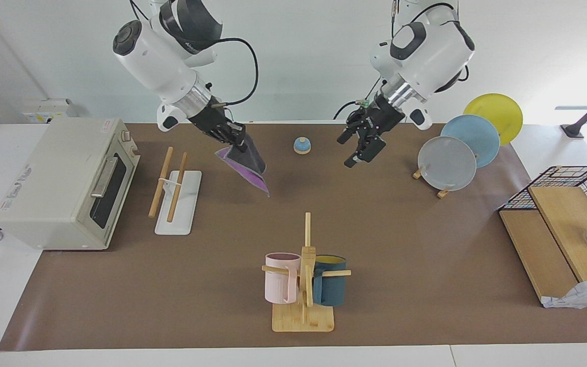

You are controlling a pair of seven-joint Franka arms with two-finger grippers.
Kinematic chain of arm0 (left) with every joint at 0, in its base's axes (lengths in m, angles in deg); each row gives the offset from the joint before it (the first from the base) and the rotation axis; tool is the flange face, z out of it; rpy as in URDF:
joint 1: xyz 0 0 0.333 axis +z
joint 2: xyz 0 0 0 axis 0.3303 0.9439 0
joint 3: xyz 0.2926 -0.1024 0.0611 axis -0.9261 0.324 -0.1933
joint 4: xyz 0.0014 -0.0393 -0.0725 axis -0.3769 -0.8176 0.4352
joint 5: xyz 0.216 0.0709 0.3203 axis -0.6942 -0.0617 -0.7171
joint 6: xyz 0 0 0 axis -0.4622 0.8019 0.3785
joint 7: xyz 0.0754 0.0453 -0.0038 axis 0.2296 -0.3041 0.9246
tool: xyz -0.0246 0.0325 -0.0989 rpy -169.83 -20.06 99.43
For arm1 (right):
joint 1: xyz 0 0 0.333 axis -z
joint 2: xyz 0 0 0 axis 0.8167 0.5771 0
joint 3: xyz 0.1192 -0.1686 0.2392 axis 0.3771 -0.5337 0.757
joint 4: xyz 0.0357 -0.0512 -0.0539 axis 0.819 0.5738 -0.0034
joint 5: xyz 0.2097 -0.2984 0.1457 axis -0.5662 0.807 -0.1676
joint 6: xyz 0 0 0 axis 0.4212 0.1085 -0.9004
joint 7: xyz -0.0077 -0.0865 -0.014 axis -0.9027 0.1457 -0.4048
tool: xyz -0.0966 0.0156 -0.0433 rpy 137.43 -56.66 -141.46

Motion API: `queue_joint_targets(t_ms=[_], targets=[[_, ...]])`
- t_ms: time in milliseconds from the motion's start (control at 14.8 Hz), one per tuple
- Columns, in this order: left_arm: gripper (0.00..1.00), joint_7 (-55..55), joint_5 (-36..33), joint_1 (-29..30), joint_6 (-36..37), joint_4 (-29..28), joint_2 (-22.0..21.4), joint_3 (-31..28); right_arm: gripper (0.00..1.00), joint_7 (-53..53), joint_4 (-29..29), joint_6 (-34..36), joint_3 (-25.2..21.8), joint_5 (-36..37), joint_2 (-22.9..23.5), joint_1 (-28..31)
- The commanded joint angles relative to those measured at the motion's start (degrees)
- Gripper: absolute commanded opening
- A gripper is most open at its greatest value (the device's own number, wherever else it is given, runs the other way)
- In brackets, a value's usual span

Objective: Fold towel and hang on rack

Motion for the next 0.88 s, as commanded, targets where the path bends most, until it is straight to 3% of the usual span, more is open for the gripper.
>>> queue_joint_targets(t_ms=[0,271,541,812], targets=[[1.0,-12.3,-3.0,4.7,3.8,-1.4,-2.1,0.2,0.0,-7.5,5.3,0.1,0.4,5.4,-3.7,1.6],[1.0,-30.5,-15.2,8.8,8.6,-0.2,-1.9,0.2,0.0,-13.0,8.9,-1.3,0.3,10.7,-5.2,3.1],[1.0,-49.1,-26.4,12.2,15.3,5.0,0.3,0.3,0.0,-19.1,12.6,-1.2,0.3,12.6,-7.0,8.1],[1.0,-58.7,-37.6,12.3,20.9,10.8,2.9,0.3,0.0,-25.5,12.6,-1.1,0.4,16.1,-7.0,12.0]])
